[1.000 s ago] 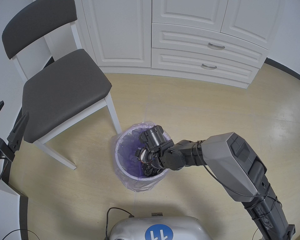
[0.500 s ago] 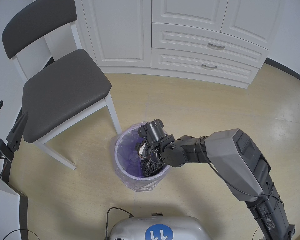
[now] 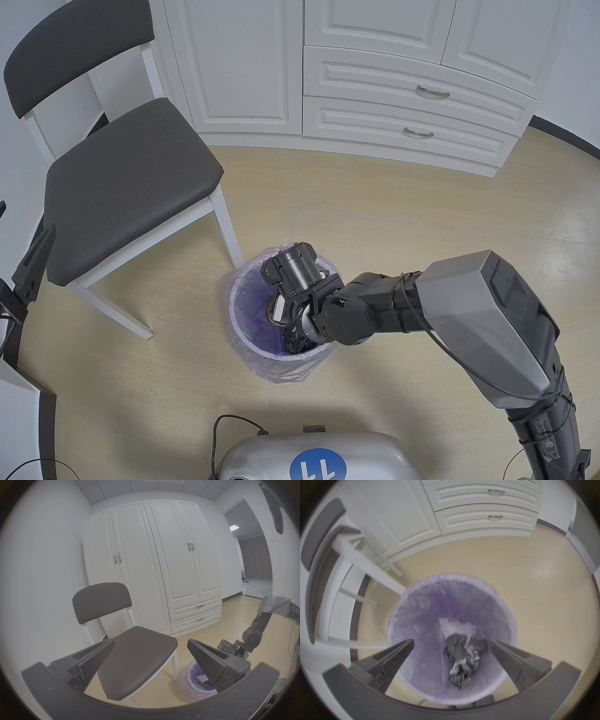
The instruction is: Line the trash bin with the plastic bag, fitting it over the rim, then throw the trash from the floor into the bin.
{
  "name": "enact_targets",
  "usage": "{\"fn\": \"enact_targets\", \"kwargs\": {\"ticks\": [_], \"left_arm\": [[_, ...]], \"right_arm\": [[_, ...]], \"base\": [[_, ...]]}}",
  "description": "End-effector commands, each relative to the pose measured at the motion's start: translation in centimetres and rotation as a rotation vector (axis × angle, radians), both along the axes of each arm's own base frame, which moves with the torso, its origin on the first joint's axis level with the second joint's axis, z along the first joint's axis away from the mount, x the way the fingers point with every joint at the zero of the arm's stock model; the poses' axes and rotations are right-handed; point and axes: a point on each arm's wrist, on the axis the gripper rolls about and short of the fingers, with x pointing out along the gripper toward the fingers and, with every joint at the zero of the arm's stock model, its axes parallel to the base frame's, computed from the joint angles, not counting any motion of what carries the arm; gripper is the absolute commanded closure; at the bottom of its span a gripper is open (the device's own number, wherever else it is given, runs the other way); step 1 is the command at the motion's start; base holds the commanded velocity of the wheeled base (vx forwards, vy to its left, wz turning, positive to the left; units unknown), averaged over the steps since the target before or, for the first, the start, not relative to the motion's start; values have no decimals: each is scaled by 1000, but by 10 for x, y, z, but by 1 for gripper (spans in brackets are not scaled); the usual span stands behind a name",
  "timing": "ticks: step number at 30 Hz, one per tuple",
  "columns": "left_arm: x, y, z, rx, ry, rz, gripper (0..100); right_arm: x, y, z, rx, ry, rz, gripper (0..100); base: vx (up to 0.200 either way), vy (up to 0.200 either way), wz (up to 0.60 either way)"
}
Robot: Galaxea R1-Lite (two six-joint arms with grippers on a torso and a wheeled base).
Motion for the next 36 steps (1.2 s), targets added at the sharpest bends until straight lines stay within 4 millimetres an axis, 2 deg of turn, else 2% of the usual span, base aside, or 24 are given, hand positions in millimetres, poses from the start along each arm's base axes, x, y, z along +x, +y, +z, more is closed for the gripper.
{"fn": "enact_targets", "kwargs": {"ticks": [1, 4, 7, 10, 14, 16, 19, 24, 25, 27, 34, 35, 36], "left_arm": [[-2, 0, 1, 0, -9, 0, 0], [-2, 0, 1, 0, -11, 0, 0], [-3, 0, 1, 0, -12, 0, 0], [-2, 0, 1, 0, -11, 2, 0], [-2, 0, 1, 0, -9, 2, 0], [-2, 0, 1, 1, -6, 0, 0], [-1, 0, -1, 3, 3, 0, 0], [2, 0, -5, 7, 27, 2, 0], [2, 0, -5, 7, 27, 2, 0], [6, -1, -10, 12, 59, 5, 0], [28, -4, -33, 28, 194, 5, 0], [28, -4, -33, 28, 194, 5, 0], [35, -5, -40, 34, 240, 6, 0]], "right_arm": [[-33, 0, 19, -52, -5, 50, 0], [-37, -5, 20, -78, 0, 59, 0], [-41, -16, 10, -118, -22, 101, 0], [-46, -23, 5, -140, -82, 151, 0], [-53, -44, 0, -166, -250, 259, 0], [-53, -62, 2, -201, -361, 298, 0], [-51, -78, 5, -226, -460, 316, 0], [-45, -126, 2, -345, -648, 370, 0], [-45, -126, 2, -345, -648, 370, 0], [-46, -155, 4, -448, -725, 398, 0], [-50, -201, 28, -534, -790, 303, 0], [-50, -201, 28, -534, -790, 303, 0], [-53, -220, 33, -552, -777, 261, 0]], "base": [[0, 0, 0], [0, 0, 0], [0, 0, 0], [0, 0, 0], [0, 0, 0], [0, 0, 0], [0, 0, 0], [0, 0, 0], [0, 0, 0], [0, 0, 0], [0, 0, 0], [0, 0, 0], [0, 0, 0]]}}
